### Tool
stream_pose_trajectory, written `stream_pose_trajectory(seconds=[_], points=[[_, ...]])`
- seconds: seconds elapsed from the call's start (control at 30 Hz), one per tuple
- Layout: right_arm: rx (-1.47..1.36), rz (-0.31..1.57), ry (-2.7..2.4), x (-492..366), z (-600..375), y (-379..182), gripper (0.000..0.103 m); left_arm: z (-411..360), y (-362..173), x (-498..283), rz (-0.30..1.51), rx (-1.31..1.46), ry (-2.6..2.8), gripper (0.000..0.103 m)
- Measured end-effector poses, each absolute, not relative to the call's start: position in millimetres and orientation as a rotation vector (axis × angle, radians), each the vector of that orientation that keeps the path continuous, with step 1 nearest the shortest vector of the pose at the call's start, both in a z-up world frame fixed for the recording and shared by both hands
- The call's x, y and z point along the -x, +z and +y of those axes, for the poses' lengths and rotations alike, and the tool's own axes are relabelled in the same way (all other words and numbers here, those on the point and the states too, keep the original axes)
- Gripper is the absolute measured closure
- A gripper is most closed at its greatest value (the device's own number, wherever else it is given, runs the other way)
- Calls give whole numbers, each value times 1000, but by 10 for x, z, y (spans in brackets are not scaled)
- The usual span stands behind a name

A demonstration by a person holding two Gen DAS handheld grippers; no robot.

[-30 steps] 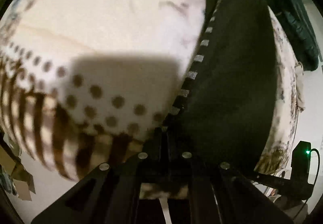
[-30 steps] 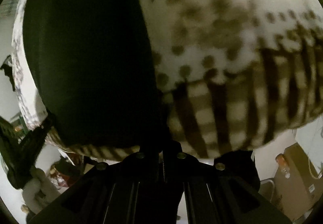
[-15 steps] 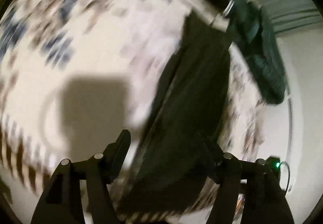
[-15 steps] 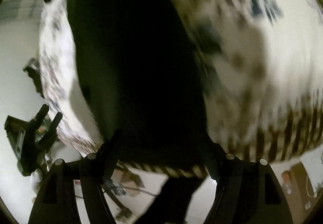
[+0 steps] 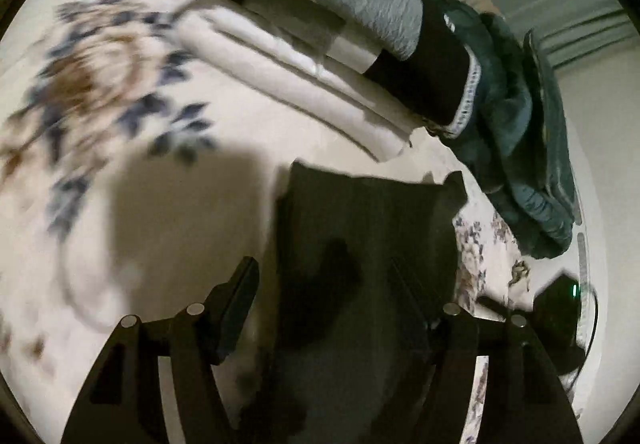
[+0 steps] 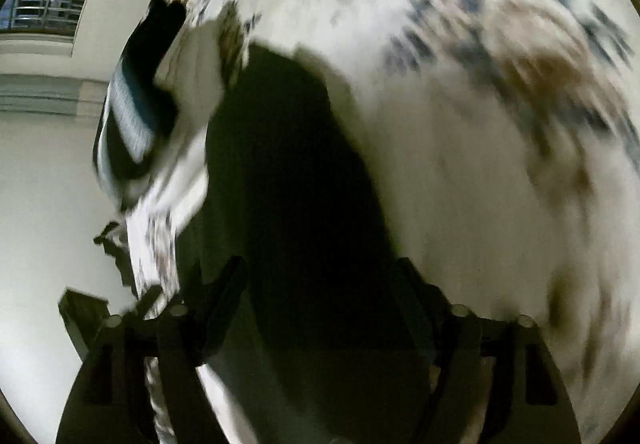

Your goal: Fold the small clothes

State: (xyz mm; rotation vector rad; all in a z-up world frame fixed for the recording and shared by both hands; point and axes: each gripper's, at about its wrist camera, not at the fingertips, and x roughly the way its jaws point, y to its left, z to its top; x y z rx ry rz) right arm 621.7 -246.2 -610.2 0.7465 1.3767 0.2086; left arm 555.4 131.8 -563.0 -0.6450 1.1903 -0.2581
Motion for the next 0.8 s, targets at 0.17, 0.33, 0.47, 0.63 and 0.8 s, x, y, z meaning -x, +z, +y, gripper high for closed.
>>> stream_pose_trajectory(seconds=[0.17, 0.33, 0.47, 0.63, 0.8], points=[[-815, 1424, 287, -7054, -2282, -6536, 28, 1214, -5755, -5869, 1188, 569, -272, 99], [-700, 1377, 265, -7055, -2084, -6493, 96, 1275, -5677, -6066, 1124, 563, -274, 100], [-732, 1409, 195, -7141, -2266, -6620, 96, 1261, -6027, -6183, 1223, 536, -270, 99], [-711, 1480, 210, -7025, -2334, -6502, 44, 1417, -5881, -5935, 1249, 589, -295, 87], [-750, 1476, 276, -6251, -2560, -6046, 42, 1784, -5448, -5176, 1185, 652, -264, 46]])
